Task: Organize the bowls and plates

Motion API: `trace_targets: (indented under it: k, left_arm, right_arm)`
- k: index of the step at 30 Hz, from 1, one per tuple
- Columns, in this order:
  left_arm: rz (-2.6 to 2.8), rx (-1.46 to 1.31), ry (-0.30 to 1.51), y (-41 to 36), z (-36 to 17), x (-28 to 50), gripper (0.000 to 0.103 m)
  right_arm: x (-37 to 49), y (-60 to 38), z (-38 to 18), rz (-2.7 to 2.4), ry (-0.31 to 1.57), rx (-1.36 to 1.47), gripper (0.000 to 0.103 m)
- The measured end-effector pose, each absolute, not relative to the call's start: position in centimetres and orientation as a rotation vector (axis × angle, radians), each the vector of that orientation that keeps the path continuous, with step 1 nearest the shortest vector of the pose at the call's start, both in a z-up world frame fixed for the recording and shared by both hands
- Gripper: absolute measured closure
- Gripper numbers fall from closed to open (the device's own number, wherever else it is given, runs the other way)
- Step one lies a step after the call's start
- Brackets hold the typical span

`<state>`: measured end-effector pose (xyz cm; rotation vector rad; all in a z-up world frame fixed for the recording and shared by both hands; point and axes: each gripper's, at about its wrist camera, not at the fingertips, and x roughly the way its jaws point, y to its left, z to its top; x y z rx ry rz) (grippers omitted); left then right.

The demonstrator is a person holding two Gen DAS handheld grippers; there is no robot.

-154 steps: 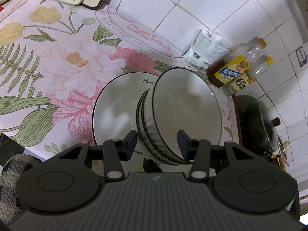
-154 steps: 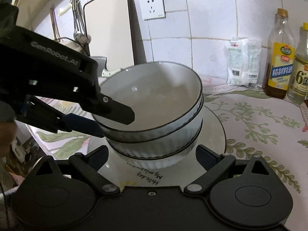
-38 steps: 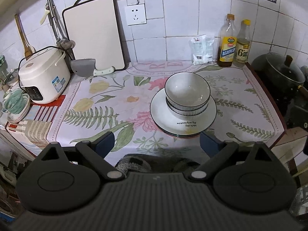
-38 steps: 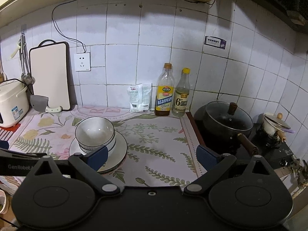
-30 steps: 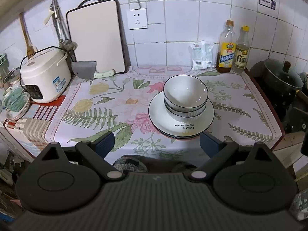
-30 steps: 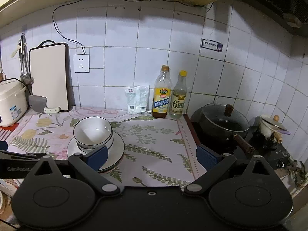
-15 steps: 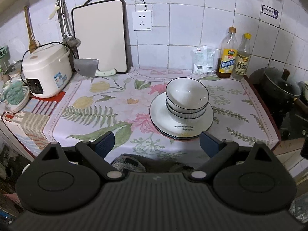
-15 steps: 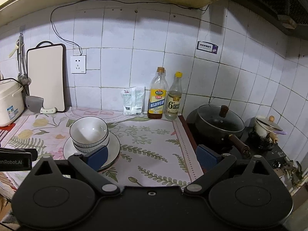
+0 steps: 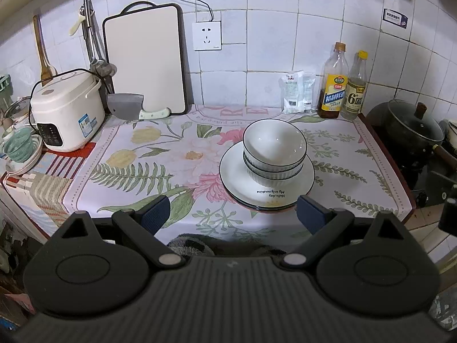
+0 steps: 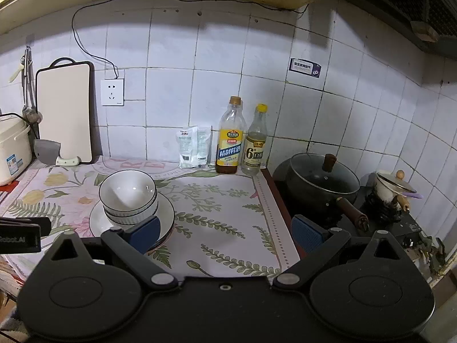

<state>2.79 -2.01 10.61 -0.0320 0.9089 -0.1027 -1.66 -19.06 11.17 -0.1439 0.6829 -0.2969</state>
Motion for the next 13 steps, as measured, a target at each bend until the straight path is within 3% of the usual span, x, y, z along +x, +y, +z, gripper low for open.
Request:
trace_targets:
  k: [13]
  left_arm:
    - [-0.136,-0.025,0.908,-2.03,10.75,2.67,0.007]
  right_arm:
    - [-1.68,-19.21,11.01,-0.299,0.686,-0.134,0.003]
